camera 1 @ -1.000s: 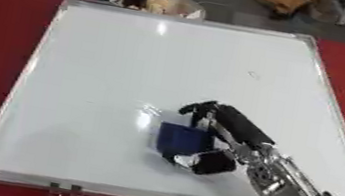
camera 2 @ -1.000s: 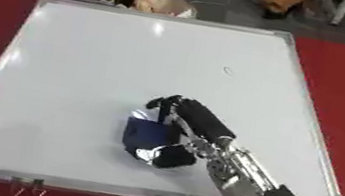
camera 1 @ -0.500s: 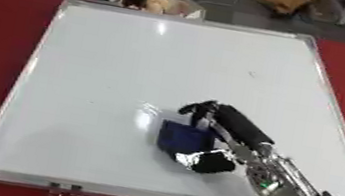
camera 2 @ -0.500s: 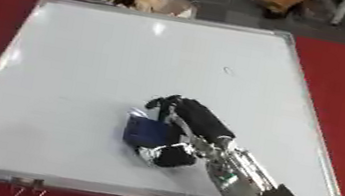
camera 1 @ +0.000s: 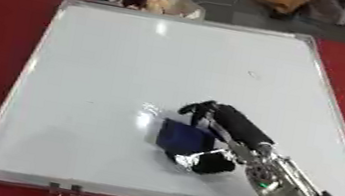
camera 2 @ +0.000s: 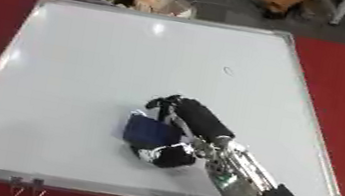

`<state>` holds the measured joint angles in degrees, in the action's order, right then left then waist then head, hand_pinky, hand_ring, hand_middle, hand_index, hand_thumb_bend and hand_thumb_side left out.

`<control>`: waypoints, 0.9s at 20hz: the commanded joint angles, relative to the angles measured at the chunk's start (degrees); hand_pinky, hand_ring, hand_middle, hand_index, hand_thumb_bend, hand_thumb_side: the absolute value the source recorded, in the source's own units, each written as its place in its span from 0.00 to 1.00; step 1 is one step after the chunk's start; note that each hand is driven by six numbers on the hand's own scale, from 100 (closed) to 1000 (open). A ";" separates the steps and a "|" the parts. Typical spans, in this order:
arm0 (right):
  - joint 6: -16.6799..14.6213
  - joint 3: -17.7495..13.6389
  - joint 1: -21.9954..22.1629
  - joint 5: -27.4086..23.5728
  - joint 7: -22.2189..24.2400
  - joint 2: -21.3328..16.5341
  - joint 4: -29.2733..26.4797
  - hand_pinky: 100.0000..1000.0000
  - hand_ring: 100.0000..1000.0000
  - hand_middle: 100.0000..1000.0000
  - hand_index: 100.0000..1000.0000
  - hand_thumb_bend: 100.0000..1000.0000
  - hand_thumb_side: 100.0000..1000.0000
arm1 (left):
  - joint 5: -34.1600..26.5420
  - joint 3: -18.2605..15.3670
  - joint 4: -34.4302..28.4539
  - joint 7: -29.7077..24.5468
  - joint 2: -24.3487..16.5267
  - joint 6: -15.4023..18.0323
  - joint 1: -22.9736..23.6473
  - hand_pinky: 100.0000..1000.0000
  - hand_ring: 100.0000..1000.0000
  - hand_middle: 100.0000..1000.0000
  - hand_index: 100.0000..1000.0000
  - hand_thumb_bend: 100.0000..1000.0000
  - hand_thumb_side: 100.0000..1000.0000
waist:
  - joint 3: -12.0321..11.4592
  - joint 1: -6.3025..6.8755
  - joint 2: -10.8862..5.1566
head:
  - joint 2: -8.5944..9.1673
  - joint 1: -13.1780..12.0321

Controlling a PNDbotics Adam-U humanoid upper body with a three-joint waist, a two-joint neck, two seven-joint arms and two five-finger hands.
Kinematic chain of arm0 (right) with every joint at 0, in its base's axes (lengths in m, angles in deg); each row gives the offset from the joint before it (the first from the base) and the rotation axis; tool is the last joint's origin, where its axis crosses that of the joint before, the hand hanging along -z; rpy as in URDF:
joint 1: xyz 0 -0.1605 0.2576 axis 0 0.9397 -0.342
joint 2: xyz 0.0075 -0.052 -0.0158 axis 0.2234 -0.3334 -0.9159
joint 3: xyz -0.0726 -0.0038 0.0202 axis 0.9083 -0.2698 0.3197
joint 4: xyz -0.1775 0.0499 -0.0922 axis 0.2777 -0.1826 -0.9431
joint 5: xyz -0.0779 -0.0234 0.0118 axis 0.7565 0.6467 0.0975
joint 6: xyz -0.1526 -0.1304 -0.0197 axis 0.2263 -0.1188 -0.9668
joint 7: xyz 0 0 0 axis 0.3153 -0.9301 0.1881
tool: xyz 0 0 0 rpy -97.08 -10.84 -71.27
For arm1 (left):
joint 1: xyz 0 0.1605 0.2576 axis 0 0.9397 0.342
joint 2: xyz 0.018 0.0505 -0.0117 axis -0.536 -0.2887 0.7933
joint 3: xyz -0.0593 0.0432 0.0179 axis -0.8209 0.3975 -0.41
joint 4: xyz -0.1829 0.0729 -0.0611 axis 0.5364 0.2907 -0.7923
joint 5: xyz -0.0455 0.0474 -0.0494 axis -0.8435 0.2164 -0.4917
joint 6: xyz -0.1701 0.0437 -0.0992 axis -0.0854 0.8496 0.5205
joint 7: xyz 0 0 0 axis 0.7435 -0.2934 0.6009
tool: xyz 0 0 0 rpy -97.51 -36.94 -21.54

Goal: Wipe the whiteboard clean with a brush.

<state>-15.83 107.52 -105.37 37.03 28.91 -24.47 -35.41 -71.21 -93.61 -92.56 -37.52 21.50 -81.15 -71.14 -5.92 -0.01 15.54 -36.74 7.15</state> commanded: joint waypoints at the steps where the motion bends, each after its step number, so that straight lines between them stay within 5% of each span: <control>1: -0.11 -0.38 -0.58 0.75 0.10 -0.38 0.39 0.52 0.67 0.49 0.81 0.37 0.38 | -0.07 0.09 -0.94 -0.13 -0.13 0.11 -0.47 0.35 0.65 0.50 0.56 0.16 0.95 | 0.07 0.15 -0.66 | -0.47 -0.03; 18: 1.08 -0.62 -0.78 1.54 -0.57 -0.26 0.49 0.51 0.66 0.48 0.80 0.19 0.26 | -0.08 0.15 -0.95 -0.14 -0.13 0.10 -0.42 0.35 0.65 0.50 0.56 0.16 0.95 | 0.06 0.16 -0.59 | -0.48 0.03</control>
<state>-15.07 107.50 -105.67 38.23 28.41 -24.21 -35.08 -71.21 -93.61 -92.56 -37.53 21.50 -81.16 -71.14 -5.89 -0.01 15.62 -36.75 7.15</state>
